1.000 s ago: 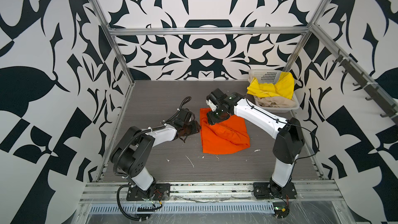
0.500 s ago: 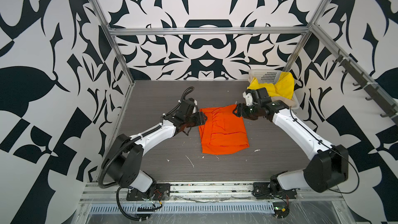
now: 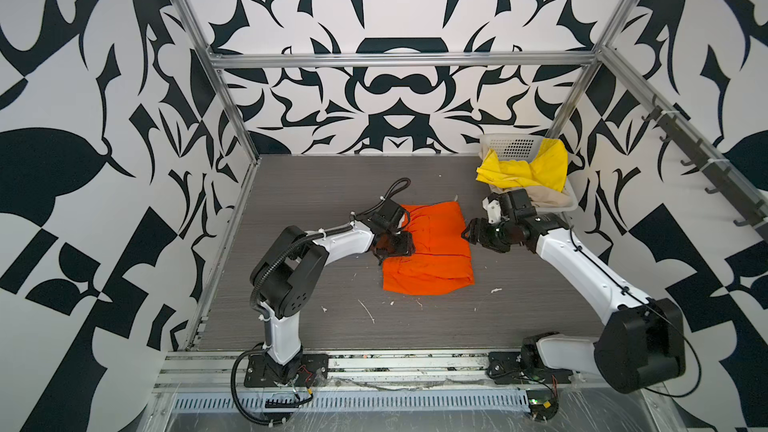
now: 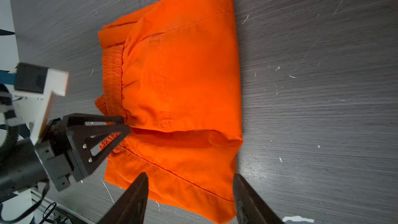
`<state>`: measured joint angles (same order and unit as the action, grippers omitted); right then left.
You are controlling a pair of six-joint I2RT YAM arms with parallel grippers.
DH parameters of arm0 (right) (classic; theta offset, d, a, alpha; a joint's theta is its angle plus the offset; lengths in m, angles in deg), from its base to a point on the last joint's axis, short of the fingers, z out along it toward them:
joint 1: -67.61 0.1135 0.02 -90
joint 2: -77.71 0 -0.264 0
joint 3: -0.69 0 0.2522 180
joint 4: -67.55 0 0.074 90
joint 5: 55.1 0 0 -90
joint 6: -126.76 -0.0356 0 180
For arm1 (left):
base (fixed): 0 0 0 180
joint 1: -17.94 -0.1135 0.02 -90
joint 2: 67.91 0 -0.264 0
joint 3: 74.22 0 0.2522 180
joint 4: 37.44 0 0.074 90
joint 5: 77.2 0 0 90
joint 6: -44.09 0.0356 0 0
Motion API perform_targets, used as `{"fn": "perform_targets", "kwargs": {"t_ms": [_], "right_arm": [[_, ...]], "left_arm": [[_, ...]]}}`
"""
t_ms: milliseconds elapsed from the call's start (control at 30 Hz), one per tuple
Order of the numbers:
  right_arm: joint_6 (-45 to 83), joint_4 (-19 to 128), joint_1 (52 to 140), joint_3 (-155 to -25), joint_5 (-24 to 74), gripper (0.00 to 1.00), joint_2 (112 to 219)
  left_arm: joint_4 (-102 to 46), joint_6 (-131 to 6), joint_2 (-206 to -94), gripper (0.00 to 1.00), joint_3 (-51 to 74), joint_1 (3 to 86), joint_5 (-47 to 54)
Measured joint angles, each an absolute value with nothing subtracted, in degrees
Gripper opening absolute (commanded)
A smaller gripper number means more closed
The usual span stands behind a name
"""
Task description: Fold and stack the shorts
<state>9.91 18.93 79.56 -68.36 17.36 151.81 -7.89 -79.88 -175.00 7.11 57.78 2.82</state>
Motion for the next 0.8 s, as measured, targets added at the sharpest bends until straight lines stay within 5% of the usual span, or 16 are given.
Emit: {"fn": "perform_targets", "kwargs": {"t_ms": [800], "right_arm": [[11.7,21.9,76.7,-65.5,16.5,0.66,151.2]], "left_arm": [[10.5,-58.6,-191.3,0.56,34.6,15.2,13.3]]}}
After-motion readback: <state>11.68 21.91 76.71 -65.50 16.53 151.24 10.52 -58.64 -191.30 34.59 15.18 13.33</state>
